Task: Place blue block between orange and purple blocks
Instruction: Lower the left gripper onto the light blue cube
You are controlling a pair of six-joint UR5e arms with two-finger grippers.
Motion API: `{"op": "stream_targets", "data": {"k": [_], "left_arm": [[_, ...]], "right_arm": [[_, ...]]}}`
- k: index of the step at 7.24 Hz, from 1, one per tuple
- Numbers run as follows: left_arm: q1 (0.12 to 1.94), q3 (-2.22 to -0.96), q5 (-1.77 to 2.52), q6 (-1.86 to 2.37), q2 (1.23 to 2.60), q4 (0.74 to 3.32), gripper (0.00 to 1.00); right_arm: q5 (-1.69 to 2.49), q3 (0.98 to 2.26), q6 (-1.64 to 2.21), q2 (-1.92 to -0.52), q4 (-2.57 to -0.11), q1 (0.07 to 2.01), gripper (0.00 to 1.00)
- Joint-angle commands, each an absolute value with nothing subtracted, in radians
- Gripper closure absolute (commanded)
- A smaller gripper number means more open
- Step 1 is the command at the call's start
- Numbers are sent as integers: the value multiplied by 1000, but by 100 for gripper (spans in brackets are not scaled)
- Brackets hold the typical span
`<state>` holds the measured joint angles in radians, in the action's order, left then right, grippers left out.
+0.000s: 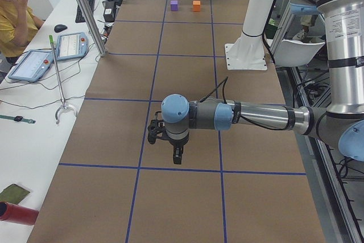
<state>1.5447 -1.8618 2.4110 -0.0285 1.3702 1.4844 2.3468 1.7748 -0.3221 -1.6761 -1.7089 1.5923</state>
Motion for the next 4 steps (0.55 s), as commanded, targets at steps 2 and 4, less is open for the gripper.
{"op": "stream_targets", "data": {"k": [2,4], "left_arm": [[1542,-1870,2410,-37,1370,1480,0],[1542,-1890,2398,-38,1368,1486,0]], "right_arm": [[2352,1781,-325,-1684,-1704,1592,0],[2355,1781,-339,-1684,-1704,1592,0]]}}
